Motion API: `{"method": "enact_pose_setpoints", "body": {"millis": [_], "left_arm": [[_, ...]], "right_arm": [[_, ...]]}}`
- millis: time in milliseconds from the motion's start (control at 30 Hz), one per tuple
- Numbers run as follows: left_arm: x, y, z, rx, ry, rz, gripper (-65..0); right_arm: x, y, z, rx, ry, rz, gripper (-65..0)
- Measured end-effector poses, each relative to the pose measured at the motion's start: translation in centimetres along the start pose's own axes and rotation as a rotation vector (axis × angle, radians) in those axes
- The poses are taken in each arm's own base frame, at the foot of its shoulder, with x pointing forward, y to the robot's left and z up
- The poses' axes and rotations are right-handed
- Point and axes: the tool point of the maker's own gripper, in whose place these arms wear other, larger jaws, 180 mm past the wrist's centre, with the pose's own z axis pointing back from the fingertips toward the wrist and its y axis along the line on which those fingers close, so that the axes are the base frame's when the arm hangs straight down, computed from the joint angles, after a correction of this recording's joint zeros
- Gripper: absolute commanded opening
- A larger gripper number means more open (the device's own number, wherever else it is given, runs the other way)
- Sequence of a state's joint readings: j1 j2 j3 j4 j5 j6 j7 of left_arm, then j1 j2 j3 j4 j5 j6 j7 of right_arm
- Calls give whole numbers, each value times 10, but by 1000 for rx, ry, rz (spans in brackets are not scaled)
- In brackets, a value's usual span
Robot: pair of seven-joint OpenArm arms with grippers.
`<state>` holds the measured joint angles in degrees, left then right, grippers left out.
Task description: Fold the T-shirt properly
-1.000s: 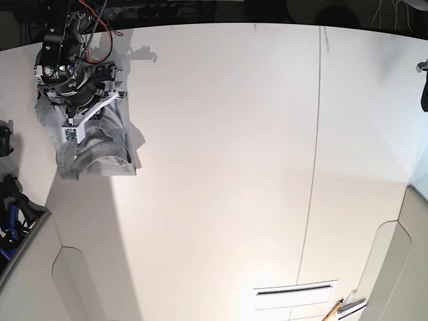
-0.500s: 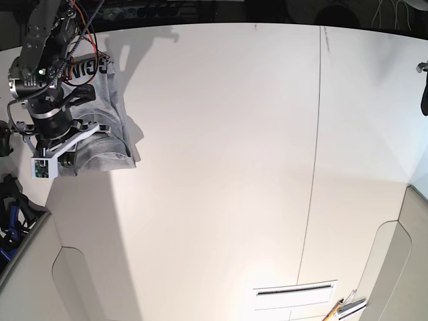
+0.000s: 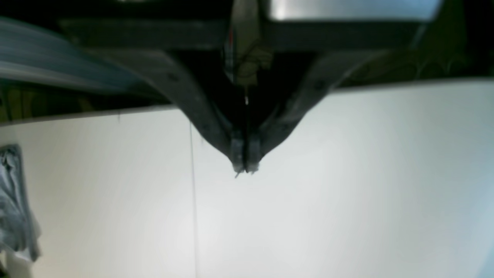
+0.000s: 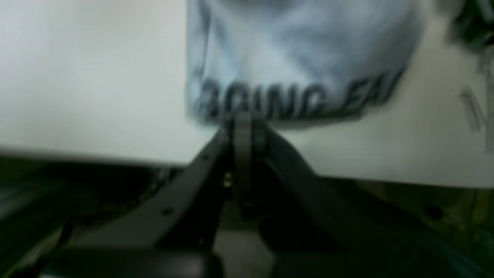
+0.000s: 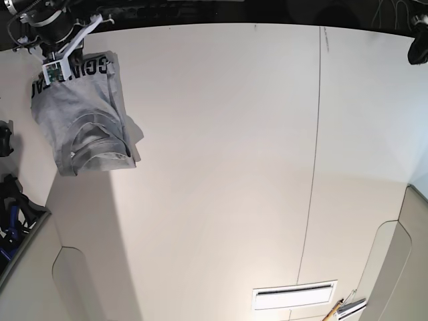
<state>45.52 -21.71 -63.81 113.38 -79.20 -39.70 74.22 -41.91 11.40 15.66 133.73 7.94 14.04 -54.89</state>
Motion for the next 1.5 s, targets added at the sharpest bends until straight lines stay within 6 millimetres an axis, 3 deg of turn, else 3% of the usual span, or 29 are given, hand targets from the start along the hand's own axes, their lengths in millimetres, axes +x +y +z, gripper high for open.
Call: {"method": "enact_pose_setpoints", "body": {"millis": [200, 333, 433, 533, 700, 800, 900, 1000, 1133, 1333, 1500], "left_arm": [[-52, 3, 25, 26, 215, 29, -650], [-85, -5, 36, 0, 346, 54, -650], [-123, -17, 34, -66, 466, 111, -650], [-171, -19, 22, -103, 595, 168, -650], [-248, -12, -3, -106, 724, 195, -650], [-293, -16, -19, -113, 798, 194, -650], [-327, -21, -35, -122, 844, 183, -650], [-348, -28, -56, -145, 846, 141, -650], [-349, -43, -102, -208, 785, 1, -650], [-351, -94, -164, -319, 742, -133, -650], [-354, -90, -199, -190, 721, -163, -650]], "right_arm": [[-68, 44, 28, 230, 201, 2, -650], [-102, 49, 48, 287, 311, 49, -650], [-119, 47, 60, 302, 375, 83, -650], [-142, 50, 56, 336, 423, 17, -650], [-237, 54, 51, 405, 687, -75, -650], [-279, 61, 37, 438, 766, -151, -650], [-321, 67, 24, 466, 856, -196, -650], [-355, 68, 10, 465, 928, -230, -650], [-359, 73, -40, 453, 890, -231, -650], [-322, 84, -111, 436, 824, -207, -650], [-294, 109, -145, 419, 789, -225, -650]]}}
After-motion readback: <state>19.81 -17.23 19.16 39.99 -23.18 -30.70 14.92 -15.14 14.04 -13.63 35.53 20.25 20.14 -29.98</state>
